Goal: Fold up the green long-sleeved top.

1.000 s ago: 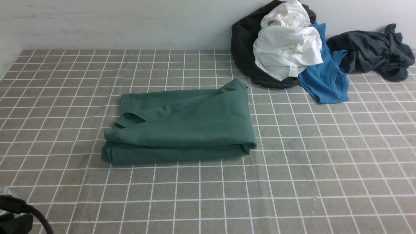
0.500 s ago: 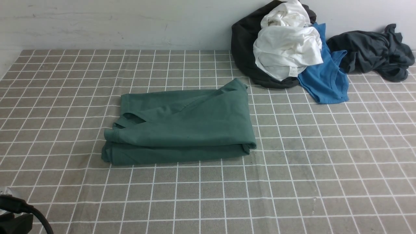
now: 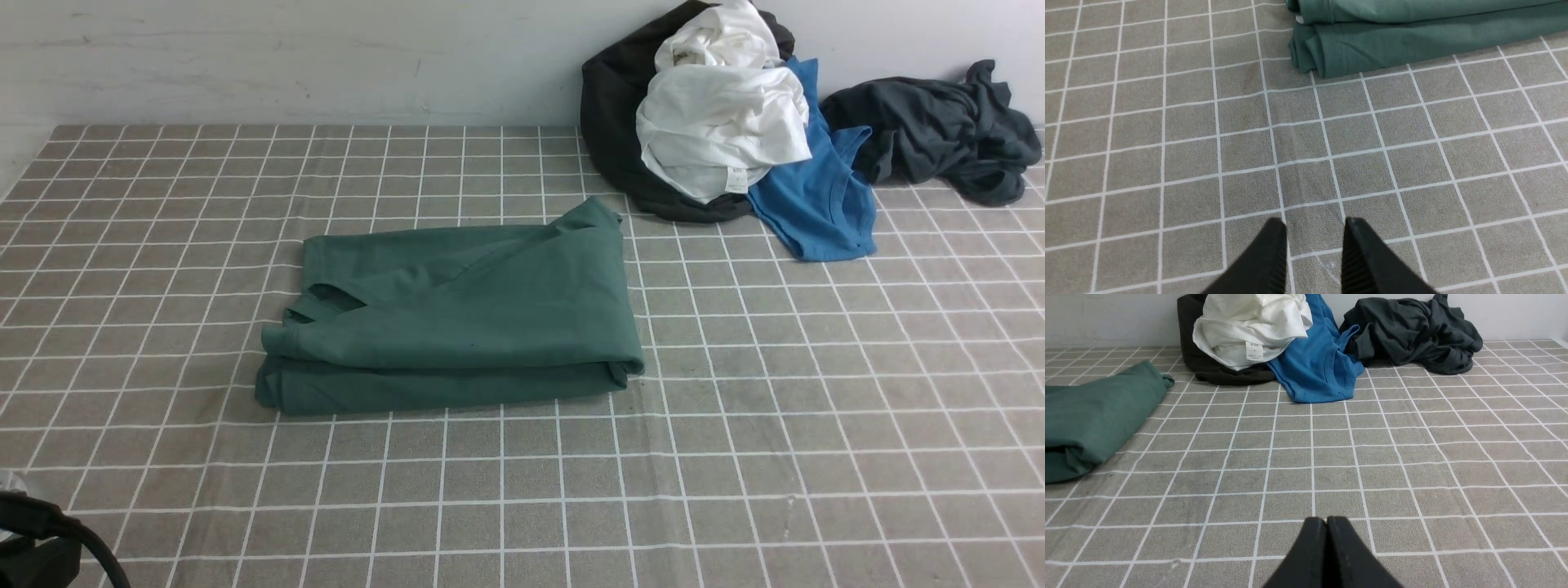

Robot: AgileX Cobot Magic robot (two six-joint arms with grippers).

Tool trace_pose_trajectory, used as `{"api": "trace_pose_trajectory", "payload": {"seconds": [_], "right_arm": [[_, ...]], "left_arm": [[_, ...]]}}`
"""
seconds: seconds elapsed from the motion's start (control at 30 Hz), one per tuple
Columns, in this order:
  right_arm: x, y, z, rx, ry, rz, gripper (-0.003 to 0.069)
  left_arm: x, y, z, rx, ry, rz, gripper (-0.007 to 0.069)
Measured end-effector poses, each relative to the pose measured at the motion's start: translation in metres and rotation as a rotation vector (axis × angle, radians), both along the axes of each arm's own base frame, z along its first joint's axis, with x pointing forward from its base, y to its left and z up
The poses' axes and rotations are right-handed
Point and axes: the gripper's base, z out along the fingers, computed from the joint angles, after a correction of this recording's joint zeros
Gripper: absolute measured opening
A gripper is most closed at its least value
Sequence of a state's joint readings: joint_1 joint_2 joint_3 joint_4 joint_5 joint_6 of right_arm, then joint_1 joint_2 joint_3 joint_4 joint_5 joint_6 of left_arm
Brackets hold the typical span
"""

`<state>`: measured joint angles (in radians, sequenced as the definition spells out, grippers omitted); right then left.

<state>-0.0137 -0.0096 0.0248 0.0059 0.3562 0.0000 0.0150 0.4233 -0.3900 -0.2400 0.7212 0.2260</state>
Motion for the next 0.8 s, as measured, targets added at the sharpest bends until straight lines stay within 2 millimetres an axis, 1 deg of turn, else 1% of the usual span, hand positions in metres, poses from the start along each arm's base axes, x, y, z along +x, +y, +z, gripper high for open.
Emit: {"api": "trace_pose_trajectory", "payload": {"seconds": [0.13, 0.27, 0.5, 0.57, 0.67, 0.77, 0.8], "right_arm": [[0.0, 0.0, 0.0, 0.001, 0.002, 0.0, -0.0014], [0.0, 0.0, 0.0, 0.002, 0.002, 0.0, -0.0014], [0.0, 0.0, 0.0, 0.002, 0.002, 0.0, -0.0014], [0.0, 0.0, 0.0, 0.002, 0.003, 0.0, -0.0014], [0.0, 0.0, 0.0, 0.002, 0.004, 0.0, -0.0014], [0.0, 0.0, 0.0, 0.002, 0.004, 0.0, -0.0014], [0.0, 0.0, 0.0, 0.002, 0.004, 0.0, -0.0014]], "left_arm": [[-0.001, 0.0, 0.001, -0.003, -0.008, 0.0, 0.0185], [-0.009, 0.0, 0.005, -0.002, -0.064, 0.0, 0.0185], [-0.058, 0.003, 0.018, 0.069, -0.383, 0.013, 0.0185], [-0.063, 0.003, 0.018, 0.075, -0.414, 0.015, 0.0185], [-0.06, 0.004, 0.013, 0.084, -0.414, 0.021, 0.0185], [-0.052, 0.005, 0.005, 0.074, -0.457, 0.041, 0.0183], [-0.046, 0.005, -0.003, 0.045, -0.502, 0.056, 0.0165]]}}
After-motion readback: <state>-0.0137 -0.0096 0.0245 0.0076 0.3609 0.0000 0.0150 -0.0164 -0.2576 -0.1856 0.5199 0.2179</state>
